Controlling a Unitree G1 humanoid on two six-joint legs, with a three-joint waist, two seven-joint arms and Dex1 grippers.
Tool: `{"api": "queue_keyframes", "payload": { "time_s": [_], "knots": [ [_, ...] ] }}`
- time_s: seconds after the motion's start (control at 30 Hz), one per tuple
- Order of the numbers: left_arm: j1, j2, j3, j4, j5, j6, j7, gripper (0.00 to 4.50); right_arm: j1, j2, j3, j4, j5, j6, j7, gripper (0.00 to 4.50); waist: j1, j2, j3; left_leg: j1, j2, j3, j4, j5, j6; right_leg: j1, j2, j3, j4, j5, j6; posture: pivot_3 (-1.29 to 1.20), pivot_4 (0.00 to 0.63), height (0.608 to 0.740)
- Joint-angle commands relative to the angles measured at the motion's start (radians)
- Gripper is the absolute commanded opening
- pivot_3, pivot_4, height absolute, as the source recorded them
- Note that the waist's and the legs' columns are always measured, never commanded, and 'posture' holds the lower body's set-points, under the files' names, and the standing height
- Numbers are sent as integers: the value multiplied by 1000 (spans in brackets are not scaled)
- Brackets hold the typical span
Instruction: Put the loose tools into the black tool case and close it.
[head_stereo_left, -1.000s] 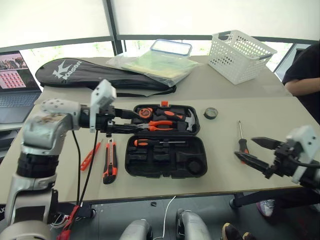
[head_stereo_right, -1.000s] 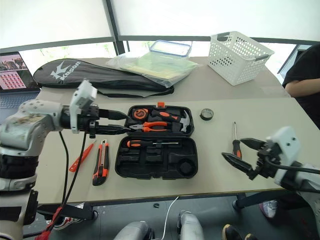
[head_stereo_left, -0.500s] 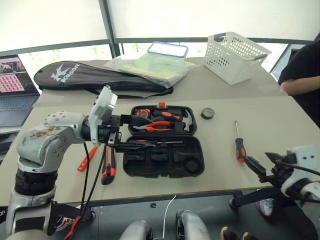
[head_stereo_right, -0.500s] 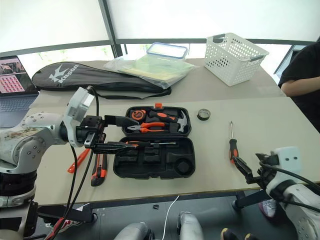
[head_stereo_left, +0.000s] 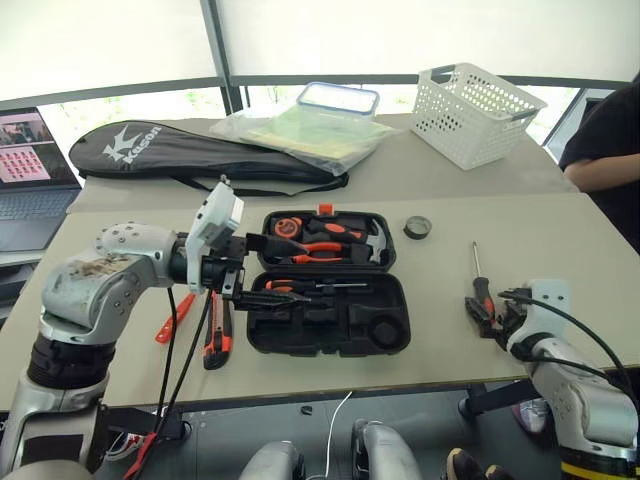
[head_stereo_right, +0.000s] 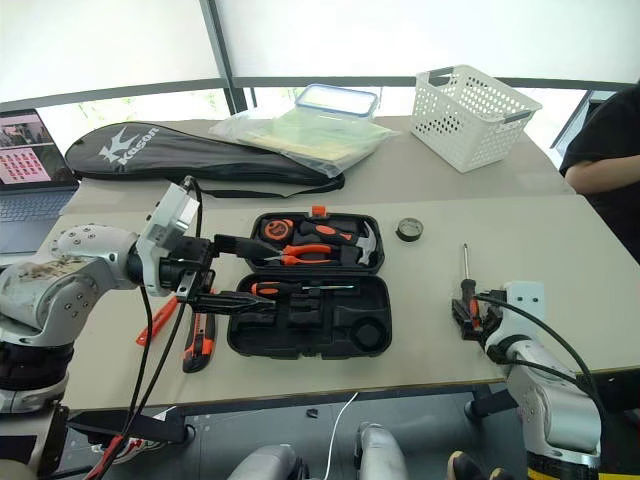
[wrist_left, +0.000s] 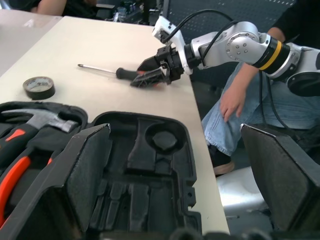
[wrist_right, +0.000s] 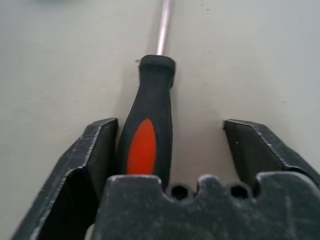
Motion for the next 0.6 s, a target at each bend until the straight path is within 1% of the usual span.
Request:
{"api": "queue_keyframes", "payload": {
  "time_s": [0.03, 0.13, 0.17, 0.23, 0.27, 0.37, 0.4, 0.47, 0.53, 0.6],
  "knots": [
    [-1, 24, 27, -13, -10, -13, 5, 4500, 5, 31, -27, 5, -15, -28, -36, 2377, -1, 0, 0, 0, 0, 0, 0, 0, 0, 0, 0, 0, 0, 0, 0, 0, 150, 740],
    [15, 38, 36, -15, -9, -13, 11, 4500, 11, 37, -33, -21, -7, -42, -25, 1377, -4, 0, 0, 0, 0, 0, 0, 0, 0, 0, 1, 0, 0, 0, 0, 0, 150, 740],
    [28, 47, 41, -21, -9, -13, 14, 4500, -2, 19, -52, -35, 11, -53, -4, 1060, -6, 0, 0, 1, 0, 0, -1, 0, 0, 0, 1, -1, 0, 0, 0, 0, 150, 740],
    [47, 60, 48, -30, -10, -13, 19, 4500, -25, -13, -78, -49, 33, -69, 30, 1079, -10, 2, 1, 1, 0, 0, -1, 0, 0, 0, 2, -1, 0, 0, 0, 0, 150, 740],
    [68, 75, 55, -38, -12, -14, 14, 4500, -60, -62, -86, -43, 51, -80, 86, 1079, -11, 3, 1, 1, 0, 1, -2, 0, 0, 0, 2, -1, 0, 0, 0, 0, 150, 740],
    [154, 144, 73, -64, -4, -35, -39, 4500, -186, -246, -28, -12, 119, -106, 363, 1079, -28, 11, 6, 0, -1, 3, -2, 0, 0, -1, 2, -1, 0, 0, 0, 0, 150, 740],
    [171, 159, 77, -69, -3, -43, -49, 4500, -208, -279, -9, -3, 132, -108, 419, 1079, -33, 13, 7, 1, -1, 5, -2, 0, 0, -2, 1, 0, 0, 0, 0, 0, 150, 740],
    [218, 194, 97, -72, -4, -47, -62, 4500, -300, -371, 89, 22, 149, -119, 601, 1079, -34, 11, 7, 3, 0, 5, -6, 0, 0, -2, 3, 2, -3, 0, 0, 0, 150, 740],
    [263, 227, 123, -72, -3, -58, -81, 4500, -407, -429, 236, 52, 121, -169, 785, 1079, -36, 10, 7, 3, 6, 4, -8, -1, -4, -1, 7, 2, -5, -2, -5, 0, 150, 740],
    [282, 243, 133, -73, -4, -69, -88, 4500, -466, -444, 316, 80, 94, -206, 872, 1079, -37, 10, 7, 3, 11, 3, -8, -3, -7, -2, 8, 3, -5, -4, -8, 0, 150, 740]
  ]
}}
